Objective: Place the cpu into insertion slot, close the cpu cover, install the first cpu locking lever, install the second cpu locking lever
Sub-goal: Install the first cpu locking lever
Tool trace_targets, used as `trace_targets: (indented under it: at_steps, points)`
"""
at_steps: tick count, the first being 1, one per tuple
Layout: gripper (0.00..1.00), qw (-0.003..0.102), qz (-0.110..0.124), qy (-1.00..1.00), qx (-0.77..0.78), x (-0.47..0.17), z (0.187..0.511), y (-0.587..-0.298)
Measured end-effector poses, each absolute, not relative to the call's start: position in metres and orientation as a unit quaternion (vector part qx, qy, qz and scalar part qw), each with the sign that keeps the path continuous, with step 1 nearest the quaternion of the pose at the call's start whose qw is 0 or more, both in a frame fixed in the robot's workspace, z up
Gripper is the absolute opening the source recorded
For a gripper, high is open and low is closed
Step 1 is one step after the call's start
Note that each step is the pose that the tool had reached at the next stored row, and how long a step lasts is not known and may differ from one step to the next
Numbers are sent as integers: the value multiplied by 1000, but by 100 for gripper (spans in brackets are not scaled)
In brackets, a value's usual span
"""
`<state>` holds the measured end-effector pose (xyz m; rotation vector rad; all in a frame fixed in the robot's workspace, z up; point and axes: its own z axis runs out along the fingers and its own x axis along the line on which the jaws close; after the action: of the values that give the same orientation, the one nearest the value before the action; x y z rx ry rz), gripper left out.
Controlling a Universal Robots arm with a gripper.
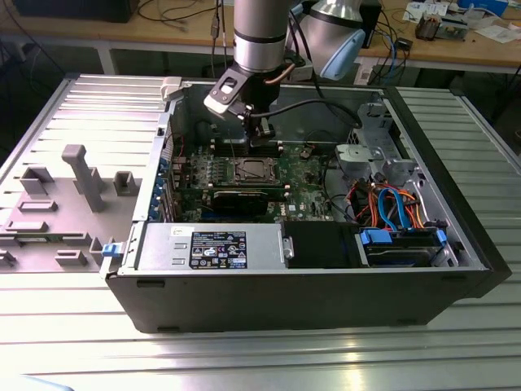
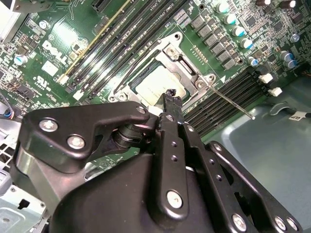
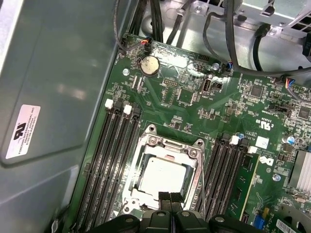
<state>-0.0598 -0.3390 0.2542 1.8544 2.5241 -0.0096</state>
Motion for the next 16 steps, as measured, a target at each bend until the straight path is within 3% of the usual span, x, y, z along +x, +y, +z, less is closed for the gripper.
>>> trace_targets:
  at_steps: [16]
  points:
    - [11,5,-3,816,578,-60,254,-339]
